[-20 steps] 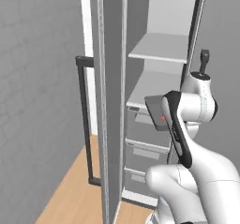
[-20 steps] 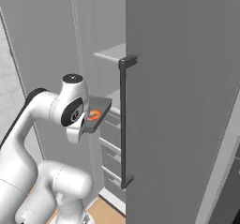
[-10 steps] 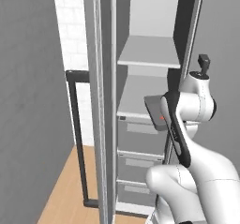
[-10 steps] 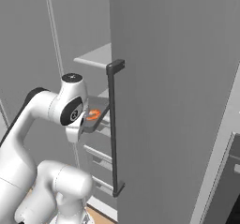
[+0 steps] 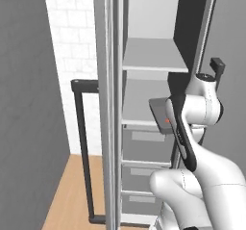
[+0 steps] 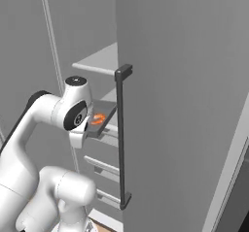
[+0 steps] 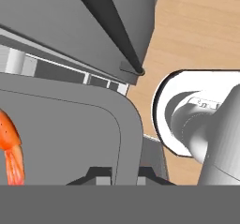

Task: Take the meat container that has the shrimp and place it on the second highest rack of the freezer. Then take the vegetable container that has the avocados and place it on the highest rack of the freezer.

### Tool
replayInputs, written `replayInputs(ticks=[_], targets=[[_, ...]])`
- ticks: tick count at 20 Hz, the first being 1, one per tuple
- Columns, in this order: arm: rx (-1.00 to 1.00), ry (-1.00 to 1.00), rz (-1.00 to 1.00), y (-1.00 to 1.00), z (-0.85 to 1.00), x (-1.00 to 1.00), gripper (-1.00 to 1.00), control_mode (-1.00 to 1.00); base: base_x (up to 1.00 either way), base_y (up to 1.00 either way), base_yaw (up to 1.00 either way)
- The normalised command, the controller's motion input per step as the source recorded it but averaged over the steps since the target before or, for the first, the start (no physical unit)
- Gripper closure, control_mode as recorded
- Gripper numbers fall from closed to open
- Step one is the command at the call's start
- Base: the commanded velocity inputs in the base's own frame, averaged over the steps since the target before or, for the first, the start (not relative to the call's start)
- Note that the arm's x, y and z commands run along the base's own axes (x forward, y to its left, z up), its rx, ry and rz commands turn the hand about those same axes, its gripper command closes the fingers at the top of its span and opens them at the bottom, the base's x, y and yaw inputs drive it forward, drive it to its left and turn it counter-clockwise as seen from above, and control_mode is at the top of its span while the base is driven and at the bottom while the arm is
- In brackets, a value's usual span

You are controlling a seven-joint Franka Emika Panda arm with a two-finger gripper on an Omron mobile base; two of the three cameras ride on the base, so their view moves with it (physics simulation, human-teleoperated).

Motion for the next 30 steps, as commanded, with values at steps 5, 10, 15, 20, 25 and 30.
replayInputs(ticks=[5,10,15,20,25,30], targets=[[0.0,0.0,0.0,0.0,0.0,0.0,1.0,1.0,0.42,0.01,-0.07],[0.0,0.0,0.0,0.0,0.0,0.0,1.0,1.0,0.6,0.0,-0.06],[0.0,0.0,0.0,0.0,0.0,0.0,1.0,1.0,0.22,0.11,-0.03],[-0.02,0.0,-0.08,0.41,-0.05,0.34,1.0,-1.0,0.02,0.05,0.0],[0.0,0.0,-0.2,0.27,-0.24,0.73,1.0,-1.0,0.0,0.0,0.0],[0.0,0.0,-0.14,0.0,-0.31,0.48,1.0,-1.0,0.0,0.0,0.0]])
